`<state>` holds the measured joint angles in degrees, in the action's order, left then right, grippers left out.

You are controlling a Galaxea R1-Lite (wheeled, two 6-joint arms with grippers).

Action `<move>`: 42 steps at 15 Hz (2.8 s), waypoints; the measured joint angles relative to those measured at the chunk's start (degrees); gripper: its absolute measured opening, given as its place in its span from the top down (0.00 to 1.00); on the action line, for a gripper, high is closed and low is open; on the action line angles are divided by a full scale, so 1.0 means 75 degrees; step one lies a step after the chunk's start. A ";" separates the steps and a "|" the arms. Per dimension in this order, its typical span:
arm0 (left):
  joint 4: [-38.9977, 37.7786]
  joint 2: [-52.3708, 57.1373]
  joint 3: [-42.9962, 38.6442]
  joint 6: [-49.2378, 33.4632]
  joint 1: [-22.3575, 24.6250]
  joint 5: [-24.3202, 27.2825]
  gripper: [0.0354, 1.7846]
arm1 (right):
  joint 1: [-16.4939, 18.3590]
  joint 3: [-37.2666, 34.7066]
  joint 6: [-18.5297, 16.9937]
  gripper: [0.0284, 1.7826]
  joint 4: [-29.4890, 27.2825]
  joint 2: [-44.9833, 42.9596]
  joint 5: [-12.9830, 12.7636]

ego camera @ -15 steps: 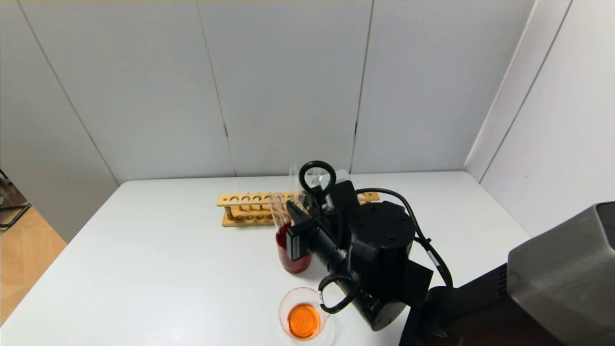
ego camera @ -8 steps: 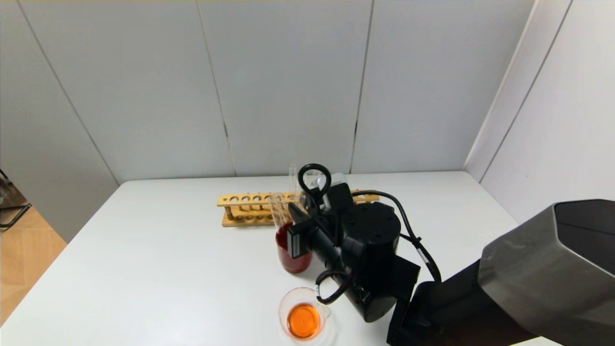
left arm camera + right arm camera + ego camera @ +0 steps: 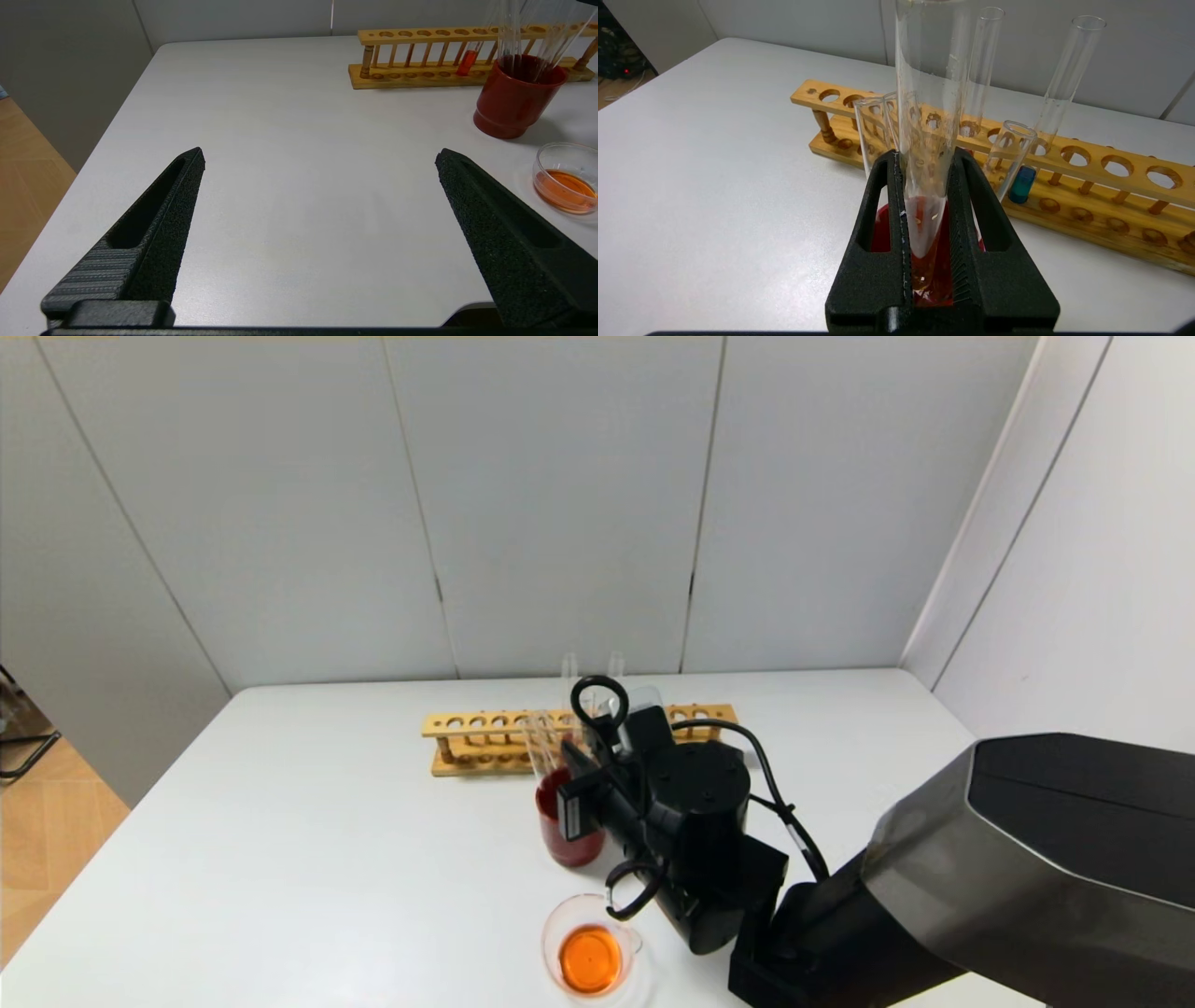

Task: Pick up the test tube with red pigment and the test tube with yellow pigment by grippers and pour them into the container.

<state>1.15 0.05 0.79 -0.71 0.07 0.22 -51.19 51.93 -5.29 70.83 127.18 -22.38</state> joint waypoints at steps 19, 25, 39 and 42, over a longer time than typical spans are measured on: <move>0.0000 0.0000 0.0000 0.0003 0.0000 0.0003 0.02 | -0.0029 -0.0075 0.0137 0.04 0.0156 0.0400 0.0210; 0.0000 0.0000 0.0000 0.0003 0.0000 0.0003 0.02 | 0.0387 -0.0141 0.1612 0.02 -0.0507 -0.1990 0.0145; 0.0000 0.0000 0.0000 0.0007 0.0000 0.0000 0.02 | 0.5268 0.1435 0.5868 0.02 -0.8971 -1.1971 -0.2253; 0.0000 0.0000 0.0000 0.0003 0.0000 0.0000 0.02 | 0.6198 0.1006 0.5520 0.02 -1.0133 -1.3740 -0.2264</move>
<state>1.15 0.05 0.79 -0.68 0.07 0.22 -4.71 59.48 36.11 -5.17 24.14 -39.36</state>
